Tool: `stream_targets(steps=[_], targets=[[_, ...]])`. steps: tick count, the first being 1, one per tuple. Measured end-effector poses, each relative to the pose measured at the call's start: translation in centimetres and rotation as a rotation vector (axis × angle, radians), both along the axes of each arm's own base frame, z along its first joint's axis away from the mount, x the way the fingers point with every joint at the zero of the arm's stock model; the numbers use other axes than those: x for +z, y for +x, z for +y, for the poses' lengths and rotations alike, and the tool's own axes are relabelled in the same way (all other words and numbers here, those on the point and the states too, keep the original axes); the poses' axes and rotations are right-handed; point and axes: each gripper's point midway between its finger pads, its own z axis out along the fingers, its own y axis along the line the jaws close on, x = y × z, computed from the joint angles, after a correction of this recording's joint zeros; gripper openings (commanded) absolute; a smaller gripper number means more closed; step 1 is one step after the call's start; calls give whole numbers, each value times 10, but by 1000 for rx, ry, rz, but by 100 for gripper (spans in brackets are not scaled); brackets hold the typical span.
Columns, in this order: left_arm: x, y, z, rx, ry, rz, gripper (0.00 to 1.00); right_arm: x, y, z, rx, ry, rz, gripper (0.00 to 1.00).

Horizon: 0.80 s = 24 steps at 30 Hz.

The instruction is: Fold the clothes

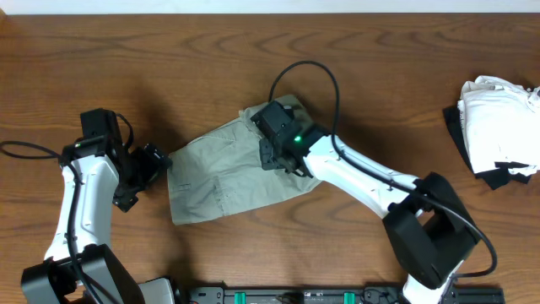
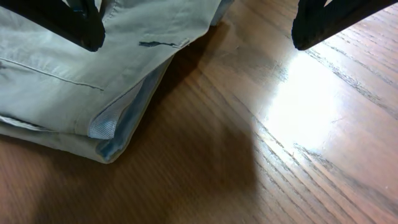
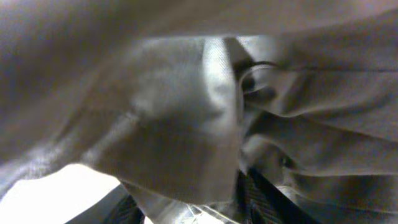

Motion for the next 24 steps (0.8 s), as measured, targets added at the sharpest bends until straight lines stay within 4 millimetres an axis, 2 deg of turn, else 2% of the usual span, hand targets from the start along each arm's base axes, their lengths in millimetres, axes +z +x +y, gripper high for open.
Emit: stream_targets(steps=[3, 5, 7, 9, 12, 13, 15, 16, 18, 20, 24], targets=[[0, 0, 0, 0, 0, 0, 98, 3, -3, -3, 2, -10, 9, 51], [0, 0, 0, 0, 0, 0, 98, 13, -5, -7, 8, -9, 8, 54], [0, 0, 0, 0, 0, 0, 98, 37, -4, -6, 21, 20, -22, 57], [0, 0, 0, 0, 0, 0, 98, 77, 1, -5, 32, 83, -95, 56], [0, 0, 0, 0, 0, 0, 98, 157, 10, -12, 30, 197, -260, 29], [0, 0, 0, 0, 0, 0, 98, 178, 12, -17, 21, 223, -306, 21], [0, 0, 0, 0, 0, 0, 98, 214, 17, -30, -10, 269, -390, 6], [0, 0, 0, 0, 0, 0, 98, 223, 20, -35, -21, 277, -414, 1], [0, 0, 0, 0, 0, 0, 98, 226, 30, -42, -51, 278, -431, 1], [0, 0, 0, 0, 0, 0, 98, 212, 41, -44, -70, 257, -421, 1], [0, 0, 0, 0, 0, 1, 98, 160, 62, -33, -70, 201, -361, 1]])
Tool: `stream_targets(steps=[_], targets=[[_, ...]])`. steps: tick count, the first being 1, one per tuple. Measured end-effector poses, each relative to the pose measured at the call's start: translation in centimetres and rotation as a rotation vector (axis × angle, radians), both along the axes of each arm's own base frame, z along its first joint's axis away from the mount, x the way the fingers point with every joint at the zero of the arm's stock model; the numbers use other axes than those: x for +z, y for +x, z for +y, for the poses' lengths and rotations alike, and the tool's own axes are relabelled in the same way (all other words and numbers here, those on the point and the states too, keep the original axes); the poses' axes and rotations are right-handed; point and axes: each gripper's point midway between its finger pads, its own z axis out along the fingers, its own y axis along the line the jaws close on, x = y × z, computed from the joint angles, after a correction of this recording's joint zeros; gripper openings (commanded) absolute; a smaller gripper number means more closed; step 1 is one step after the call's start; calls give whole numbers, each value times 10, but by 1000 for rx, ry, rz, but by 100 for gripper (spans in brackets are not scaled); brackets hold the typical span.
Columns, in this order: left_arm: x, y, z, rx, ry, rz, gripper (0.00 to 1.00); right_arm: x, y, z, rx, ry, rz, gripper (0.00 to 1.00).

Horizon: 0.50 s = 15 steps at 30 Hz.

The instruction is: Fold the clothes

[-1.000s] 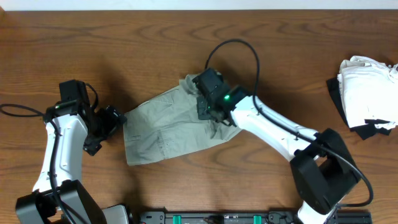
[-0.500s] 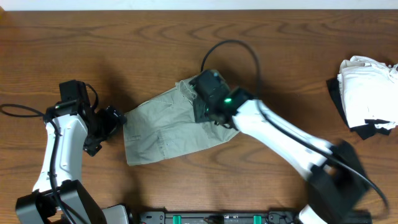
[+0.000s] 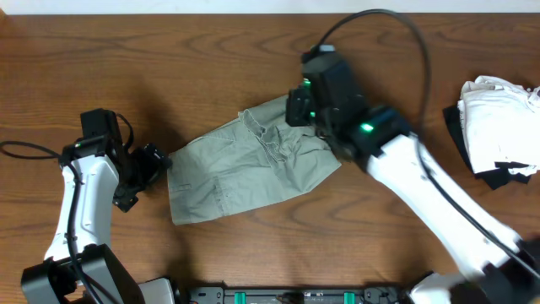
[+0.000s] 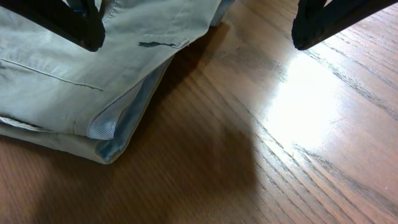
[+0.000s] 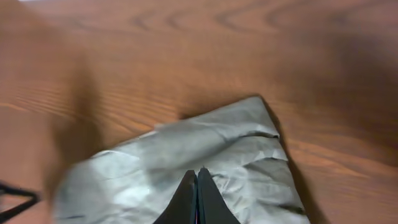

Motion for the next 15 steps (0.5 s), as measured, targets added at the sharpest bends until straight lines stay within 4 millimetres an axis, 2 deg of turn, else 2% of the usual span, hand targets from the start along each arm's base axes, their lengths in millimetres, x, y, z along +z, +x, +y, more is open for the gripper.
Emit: stream_targets(steps=[4, 7, 10, 15], targets=[[0, -1, 0, 0, -1, 2, 98, -52, 22, 20, 39, -33, 30, 1], [0, -1, 0, 0, -1, 3, 98, -87, 30, 31, 67, -43, 62, 1], [0, -1, 0, 0, -1, 3, 98, -117, 33, 37, 89, -58, 100, 1], [0, 0, 0, 0, 0, 1, 98, -170, 22, 43, 130, -88, 210, 1]])
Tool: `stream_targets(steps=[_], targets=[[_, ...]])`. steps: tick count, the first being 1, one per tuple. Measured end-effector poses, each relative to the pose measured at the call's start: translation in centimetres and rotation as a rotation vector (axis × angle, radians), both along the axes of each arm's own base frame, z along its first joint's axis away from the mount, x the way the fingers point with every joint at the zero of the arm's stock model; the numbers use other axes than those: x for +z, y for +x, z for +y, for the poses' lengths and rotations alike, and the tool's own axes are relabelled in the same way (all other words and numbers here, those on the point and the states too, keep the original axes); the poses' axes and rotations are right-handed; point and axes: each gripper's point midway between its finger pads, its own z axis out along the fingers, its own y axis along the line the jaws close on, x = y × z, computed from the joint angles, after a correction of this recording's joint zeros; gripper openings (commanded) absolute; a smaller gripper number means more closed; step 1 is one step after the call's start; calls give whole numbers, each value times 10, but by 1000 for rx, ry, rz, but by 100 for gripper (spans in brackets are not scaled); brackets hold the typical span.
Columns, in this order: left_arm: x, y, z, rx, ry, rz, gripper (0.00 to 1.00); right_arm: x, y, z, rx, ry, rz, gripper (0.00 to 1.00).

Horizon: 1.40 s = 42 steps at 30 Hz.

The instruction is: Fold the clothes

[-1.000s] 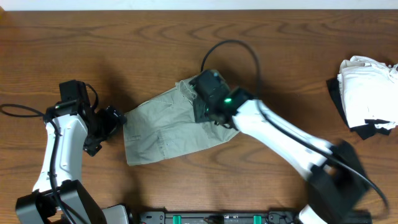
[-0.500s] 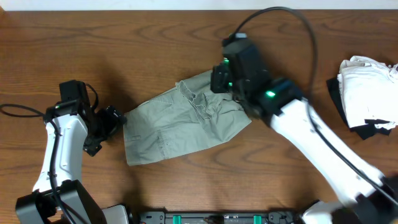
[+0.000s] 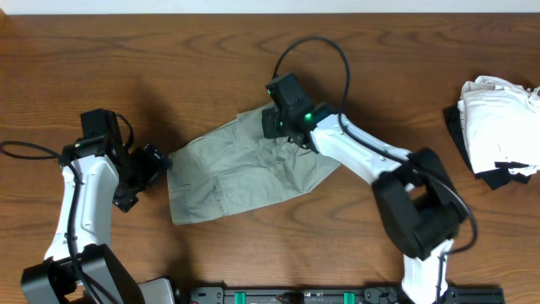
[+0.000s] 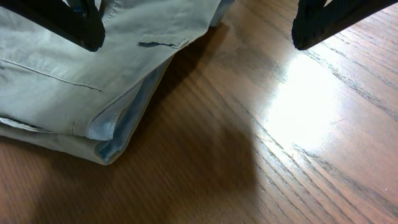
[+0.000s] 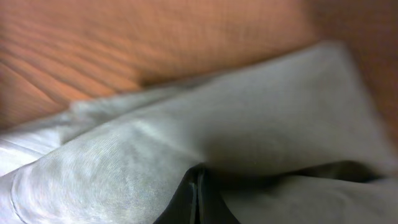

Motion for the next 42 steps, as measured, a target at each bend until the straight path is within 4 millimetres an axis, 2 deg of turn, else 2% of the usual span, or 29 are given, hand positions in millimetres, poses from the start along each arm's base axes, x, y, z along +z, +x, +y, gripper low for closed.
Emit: stream_targets(steps=[3, 5, 10, 12, 13, 15, 18, 20, 21, 23, 26, 31, 36, 39, 42], targets=[[0, 0, 0, 0, 0, 0, 98, -22, -8, 2, 15, -22, 46, 1], [0, 0, 0, 0, 0, 0, 98, -29, -13, 6, 26, -32, 59, 1], [0, 0, 0, 0, 0, 1, 98, -23, -22, 4, 33, -55, 69, 1], [0, 0, 0, 0, -1, 1, 98, -7, -27, -3, 24, -74, 64, 1], [0, 0, 0, 0, -1, 2, 98, 8, -28, -9, 14, -82, 45, 1], [0, -1, 0, 0, -1, 3, 98, 46, -31, -21, -9, -85, -5, 3], [0, -2, 0, 0, -2, 6, 98, 119, -39, -45, -54, -60, -107, 3], [0, -1, -1, 0, -2, 6, 98, 152, -49, -62, -77, -51, -142, 2], [0, -2, -1, 0, -2, 6, 98, 163, -54, -71, -90, -58, -148, 1], [0, -2, 0, 0, -2, 6, 98, 168, -64, -84, -102, -84, -129, 1], [0, -2, -1, 0, -3, 8, 98, 146, -67, -88, -111, -119, -82, 2], [-1, -4, -1, 0, -5, 18, 98, 71, -72, -91, -137, -155, -3, 3], [-1, -5, -1, 0, -6, 20, 98, 2, -92, -103, -171, -167, 64, 2], [-1, -5, -1, 0, -6, 20, 98, -24, -109, -115, -202, -183, 111, 1], [-1, -5, -2, 0, -6, 21, 98, -34, -119, -121, -221, -193, 141, 1]])
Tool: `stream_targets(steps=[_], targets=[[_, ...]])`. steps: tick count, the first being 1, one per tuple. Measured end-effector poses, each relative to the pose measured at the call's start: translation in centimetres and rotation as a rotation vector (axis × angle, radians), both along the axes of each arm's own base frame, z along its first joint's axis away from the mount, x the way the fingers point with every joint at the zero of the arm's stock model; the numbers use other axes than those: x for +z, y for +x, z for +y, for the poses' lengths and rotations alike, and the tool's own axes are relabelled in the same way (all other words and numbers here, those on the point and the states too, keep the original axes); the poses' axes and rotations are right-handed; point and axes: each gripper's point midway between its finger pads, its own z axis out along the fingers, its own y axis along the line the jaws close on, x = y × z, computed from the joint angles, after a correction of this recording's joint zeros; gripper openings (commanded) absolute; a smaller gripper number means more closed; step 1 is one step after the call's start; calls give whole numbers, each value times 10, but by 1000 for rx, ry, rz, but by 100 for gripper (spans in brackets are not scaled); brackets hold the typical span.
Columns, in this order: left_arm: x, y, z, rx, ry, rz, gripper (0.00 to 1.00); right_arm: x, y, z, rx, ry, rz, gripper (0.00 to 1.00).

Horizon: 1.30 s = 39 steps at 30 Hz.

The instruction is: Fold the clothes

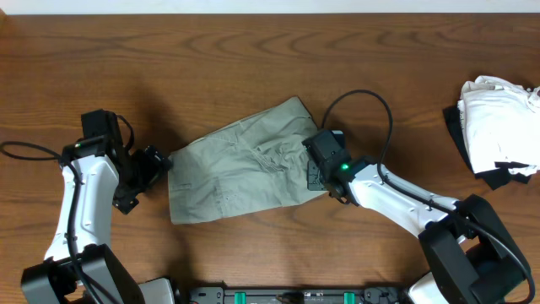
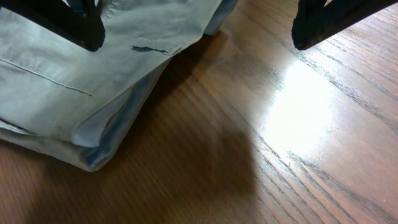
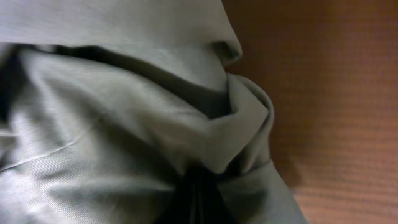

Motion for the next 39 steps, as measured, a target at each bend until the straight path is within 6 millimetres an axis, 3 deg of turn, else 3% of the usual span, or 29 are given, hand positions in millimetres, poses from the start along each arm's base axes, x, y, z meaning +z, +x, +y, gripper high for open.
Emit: stream_targets(steps=[3, 6, 10, 12, 14, 16, 18, 21, 24, 31, 39], targets=[[0, 0, 0, 0, 0, 0, 98, 3, 1, 1, -11, 11, -9, 1], [0, 0, 0, 0, 0, 0, 98, 20, 4, 6, -11, 44, -49, 1], [0, 0, 0, 0, 0, 0, 98, 82, 19, 21, -1, 164, -210, 8], [0, 0, 0, 0, 0, 0, 98, 131, 32, 30, 17, 256, -355, 12], [0, 0, 0, 0, 0, 0, 98, 168, 41, 37, 43, 313, -467, 13], [0, 0, 0, 0, 0, 0, 98, 190, 47, 41, 76, 333, -545, 13], [0, 0, 0, 0, 0, 0, 98, 196, 53, 45, 109, 327, -585, 13], [0, 0, 0, 0, 0, 1, 98, 182, 63, 52, 155, 291, -603, 15], [0, -1, 0, 0, -1, 3, 98, 156, 77, 62, 196, 250, -601, 16], [0, -2, -1, 0, -3, 9, 98, 70, 108, 83, 282, 155, -587, 9], [0, -2, -1, 0, -3, 9, 98, 7, 111, 92, 343, 52, -580, 8]])
